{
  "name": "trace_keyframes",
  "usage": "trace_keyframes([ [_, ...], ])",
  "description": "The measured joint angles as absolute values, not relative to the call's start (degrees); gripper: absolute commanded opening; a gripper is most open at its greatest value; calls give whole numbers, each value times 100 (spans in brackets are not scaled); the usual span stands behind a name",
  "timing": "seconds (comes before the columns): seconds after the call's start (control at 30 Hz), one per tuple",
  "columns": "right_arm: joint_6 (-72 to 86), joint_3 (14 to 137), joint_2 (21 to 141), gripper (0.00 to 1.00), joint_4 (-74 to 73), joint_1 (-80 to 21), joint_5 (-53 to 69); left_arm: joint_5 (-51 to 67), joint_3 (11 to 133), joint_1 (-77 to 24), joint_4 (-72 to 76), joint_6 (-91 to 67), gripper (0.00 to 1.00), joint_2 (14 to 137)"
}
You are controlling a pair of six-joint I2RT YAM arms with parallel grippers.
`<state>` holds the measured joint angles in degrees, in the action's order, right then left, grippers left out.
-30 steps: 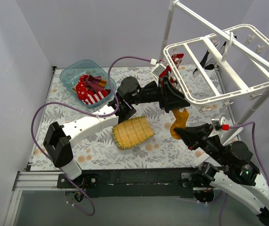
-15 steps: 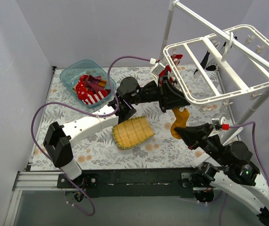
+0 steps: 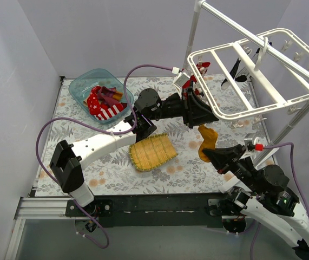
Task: Remove the socks clipped to the hanger
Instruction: Remove the sock from the hanger.
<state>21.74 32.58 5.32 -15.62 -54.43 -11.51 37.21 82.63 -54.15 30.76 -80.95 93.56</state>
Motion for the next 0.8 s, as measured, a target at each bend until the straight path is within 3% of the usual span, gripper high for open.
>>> trace_keyframes([
  [0.1,2209,3234,534,1,-1621,-5443,-1188,3704,8263,-5415,3035,-8075,2,9356],
  [0.13,2213,3234,534,1,-1638,-5443,-1194,3697,8263,-5415,3013,-8066,9,9356],
  [0.17,2215,3234,537,1,-1653,-5443,-1210,3693,8263,-5413,2995,-8055,29,9356],
  [0.2,2217,3234,539,1,-1664,-5443,-1232,3684,8263,-5415,2985,-8047,42,9356],
  [0.3,2226,3234,574,1,-1667,-5443,-1286,3677,8263,-5413,2956,-7988,66,9356],
  [0.4,2226,3234,600,1,-1669,-5443,-1328,3651,8263,-5415,2873,-7940,74,9356],
  [0.8,2213,3234,683,1,-1671,-5443,-1356,3409,7690,-5413,2394,-7452,79,8986],
])
